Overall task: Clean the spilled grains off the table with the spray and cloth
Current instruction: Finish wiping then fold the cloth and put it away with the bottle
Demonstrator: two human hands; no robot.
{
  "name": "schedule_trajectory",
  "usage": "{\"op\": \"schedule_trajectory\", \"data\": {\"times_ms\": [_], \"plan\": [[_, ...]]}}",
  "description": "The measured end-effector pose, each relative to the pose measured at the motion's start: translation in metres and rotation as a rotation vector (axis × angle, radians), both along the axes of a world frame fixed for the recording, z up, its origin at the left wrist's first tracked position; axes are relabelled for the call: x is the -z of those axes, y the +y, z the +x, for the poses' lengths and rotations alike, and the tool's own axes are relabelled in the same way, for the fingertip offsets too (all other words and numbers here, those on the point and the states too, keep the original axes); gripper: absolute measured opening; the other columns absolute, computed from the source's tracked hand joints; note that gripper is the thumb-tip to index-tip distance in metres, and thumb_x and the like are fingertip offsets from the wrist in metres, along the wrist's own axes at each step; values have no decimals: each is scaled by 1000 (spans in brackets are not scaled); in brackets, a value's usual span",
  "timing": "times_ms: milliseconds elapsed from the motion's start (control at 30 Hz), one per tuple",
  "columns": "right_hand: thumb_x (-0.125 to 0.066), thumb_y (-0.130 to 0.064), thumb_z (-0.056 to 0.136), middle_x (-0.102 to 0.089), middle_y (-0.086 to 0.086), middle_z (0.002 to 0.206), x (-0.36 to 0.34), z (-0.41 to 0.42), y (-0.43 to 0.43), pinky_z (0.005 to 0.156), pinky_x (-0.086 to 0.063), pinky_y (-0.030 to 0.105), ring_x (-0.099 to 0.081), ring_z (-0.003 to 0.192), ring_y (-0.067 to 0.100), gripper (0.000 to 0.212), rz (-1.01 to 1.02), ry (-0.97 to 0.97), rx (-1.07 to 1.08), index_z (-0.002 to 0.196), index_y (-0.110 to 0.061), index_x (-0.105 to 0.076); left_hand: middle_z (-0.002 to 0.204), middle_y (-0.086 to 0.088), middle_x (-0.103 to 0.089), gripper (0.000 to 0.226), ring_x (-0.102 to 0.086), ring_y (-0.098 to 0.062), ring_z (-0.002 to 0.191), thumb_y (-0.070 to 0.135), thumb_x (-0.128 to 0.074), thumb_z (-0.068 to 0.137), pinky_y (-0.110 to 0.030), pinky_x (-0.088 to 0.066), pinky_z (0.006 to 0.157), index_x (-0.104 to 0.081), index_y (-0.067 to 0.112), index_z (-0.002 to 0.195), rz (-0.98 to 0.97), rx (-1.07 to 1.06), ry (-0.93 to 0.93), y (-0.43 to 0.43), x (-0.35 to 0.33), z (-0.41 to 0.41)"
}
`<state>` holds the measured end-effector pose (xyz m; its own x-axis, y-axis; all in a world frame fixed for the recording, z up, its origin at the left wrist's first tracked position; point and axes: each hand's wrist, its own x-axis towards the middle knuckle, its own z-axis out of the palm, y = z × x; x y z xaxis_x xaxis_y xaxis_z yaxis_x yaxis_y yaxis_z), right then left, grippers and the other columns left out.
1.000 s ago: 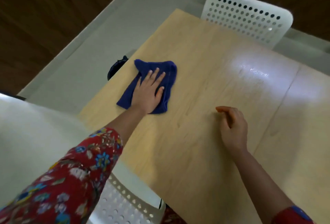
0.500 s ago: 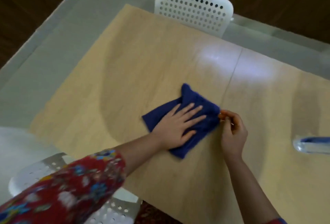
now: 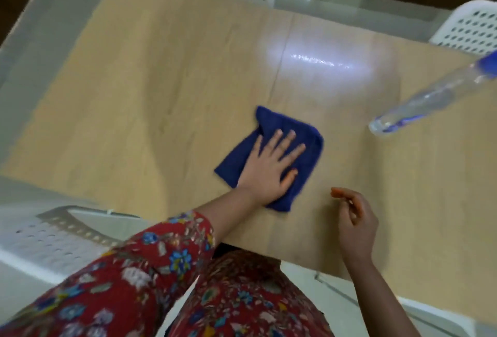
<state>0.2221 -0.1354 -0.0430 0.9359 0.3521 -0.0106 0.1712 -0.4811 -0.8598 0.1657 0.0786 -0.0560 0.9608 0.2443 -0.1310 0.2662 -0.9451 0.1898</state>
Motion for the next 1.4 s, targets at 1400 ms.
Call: {"op": "schedule_trajectory", "data": {"times_ms": [1400], "plan": [[-62,-4,77,-63,5,79,-164,-103,-73,66,-48,26,-58,75,15,13,413,433,-85,89,-1,-60,123,11,-58,47,-62,-3,84,32,-36,104,-15,-50,64,-29,28,150,-1805,-769,-217,-162,-180,-101]]}}
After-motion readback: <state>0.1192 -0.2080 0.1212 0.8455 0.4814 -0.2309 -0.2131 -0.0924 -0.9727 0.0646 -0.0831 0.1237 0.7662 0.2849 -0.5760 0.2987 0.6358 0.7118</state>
